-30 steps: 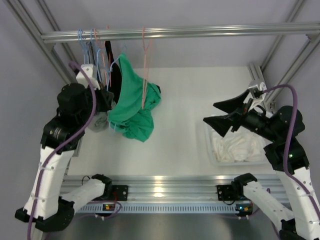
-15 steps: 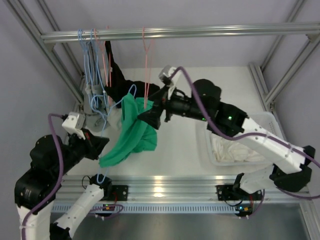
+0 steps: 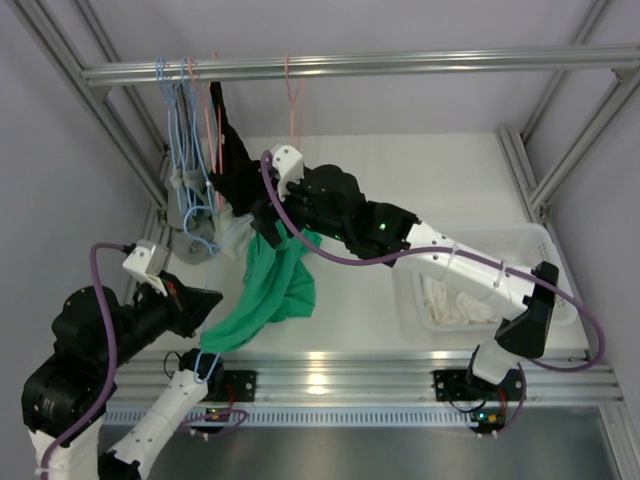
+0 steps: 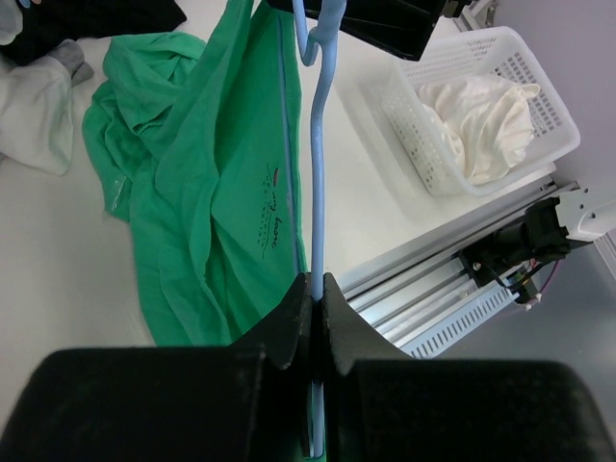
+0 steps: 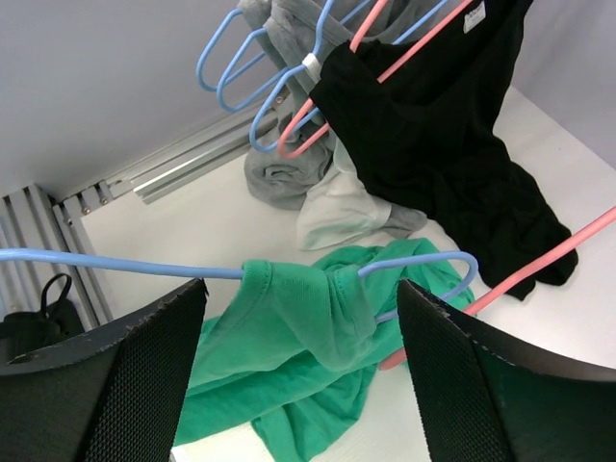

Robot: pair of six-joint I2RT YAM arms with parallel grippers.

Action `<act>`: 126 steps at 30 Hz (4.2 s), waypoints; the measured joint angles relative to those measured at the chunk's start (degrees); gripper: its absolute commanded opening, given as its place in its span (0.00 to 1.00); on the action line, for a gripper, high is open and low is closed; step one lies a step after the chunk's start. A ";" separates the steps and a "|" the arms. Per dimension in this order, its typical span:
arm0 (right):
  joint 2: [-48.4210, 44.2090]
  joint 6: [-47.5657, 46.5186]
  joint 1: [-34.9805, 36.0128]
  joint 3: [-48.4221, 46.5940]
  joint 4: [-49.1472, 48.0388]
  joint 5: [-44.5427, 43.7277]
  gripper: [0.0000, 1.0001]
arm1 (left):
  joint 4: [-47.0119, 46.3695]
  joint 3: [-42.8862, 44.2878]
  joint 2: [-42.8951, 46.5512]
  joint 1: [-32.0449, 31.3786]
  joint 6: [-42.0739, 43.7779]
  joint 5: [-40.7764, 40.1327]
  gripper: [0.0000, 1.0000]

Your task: Remove the tank top from the hanger

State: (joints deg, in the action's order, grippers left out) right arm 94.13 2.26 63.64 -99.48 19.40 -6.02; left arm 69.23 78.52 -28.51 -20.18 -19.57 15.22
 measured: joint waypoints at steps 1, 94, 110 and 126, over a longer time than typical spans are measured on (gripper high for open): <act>0.00 -0.24 0.00 -0.02 -0.07 -0.22 0.75 | 0.07 0.00 0.02 0.00 -0.02 -0.04 0.00; -28.48 8.00 9.77 41.48 -15.17 -3.43 0.00 | -69.79 -16.09 -7.93 3.56 -4.22 -4.50 0.00; -36.15 12.28 10.14 56.24 -16.06 -12.85 0.00 | -60.26 -9.03 -13.62 3.56 -1.07 -13.99 0.00; -12.70 12.92 9.81 53.16 -22.86 -13.55 0.94 | -35.98 -5.75 -14.53 3.61 -0.72 -16.50 0.00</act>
State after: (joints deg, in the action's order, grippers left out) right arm 81.43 15.18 73.45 -46.33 -3.46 -19.57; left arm 33.26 72.77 -43.05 -16.58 -20.29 -1.28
